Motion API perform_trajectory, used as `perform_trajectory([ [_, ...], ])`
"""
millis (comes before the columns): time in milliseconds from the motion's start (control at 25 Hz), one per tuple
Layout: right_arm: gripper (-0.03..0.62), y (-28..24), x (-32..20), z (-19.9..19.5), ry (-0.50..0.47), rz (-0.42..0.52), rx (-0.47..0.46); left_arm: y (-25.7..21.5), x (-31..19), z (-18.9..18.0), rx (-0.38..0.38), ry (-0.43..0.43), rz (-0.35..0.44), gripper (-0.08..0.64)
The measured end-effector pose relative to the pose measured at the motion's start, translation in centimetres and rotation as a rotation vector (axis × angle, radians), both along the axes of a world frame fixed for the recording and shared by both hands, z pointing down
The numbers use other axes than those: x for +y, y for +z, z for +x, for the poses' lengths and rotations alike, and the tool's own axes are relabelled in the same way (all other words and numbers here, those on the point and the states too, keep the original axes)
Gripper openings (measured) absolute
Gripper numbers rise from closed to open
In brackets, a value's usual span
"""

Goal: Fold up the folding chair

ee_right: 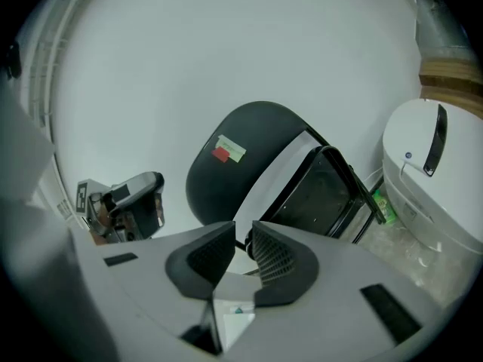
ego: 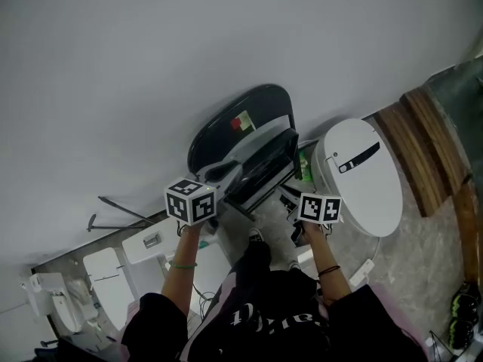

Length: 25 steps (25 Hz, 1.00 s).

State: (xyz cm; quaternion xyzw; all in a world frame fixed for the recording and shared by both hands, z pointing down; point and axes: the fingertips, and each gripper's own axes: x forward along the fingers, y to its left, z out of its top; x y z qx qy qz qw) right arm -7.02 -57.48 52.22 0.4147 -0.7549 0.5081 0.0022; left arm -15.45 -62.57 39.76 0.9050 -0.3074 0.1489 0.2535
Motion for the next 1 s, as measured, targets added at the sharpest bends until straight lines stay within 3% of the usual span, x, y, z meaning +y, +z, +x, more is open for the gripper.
perform_trajectory([
  [520,0.066,-2.7,17.2,5.1,-0.168,0.064,0.049,3.8,20.0,7.0,0.066,-0.162,-0.081,0.006],
  [720,0.063,-2.7,21.5,5.7,-0.173,0.057,0.04,4.5,25.8,7.9,0.085,-0.212,-0.096,0.005],
  [1000,0.06,-3.4,25.2,3.7,-0.181,0.059,-0.007,4.3,31.2,7.0,0.051,-0.205,-0.098,0.005],
])
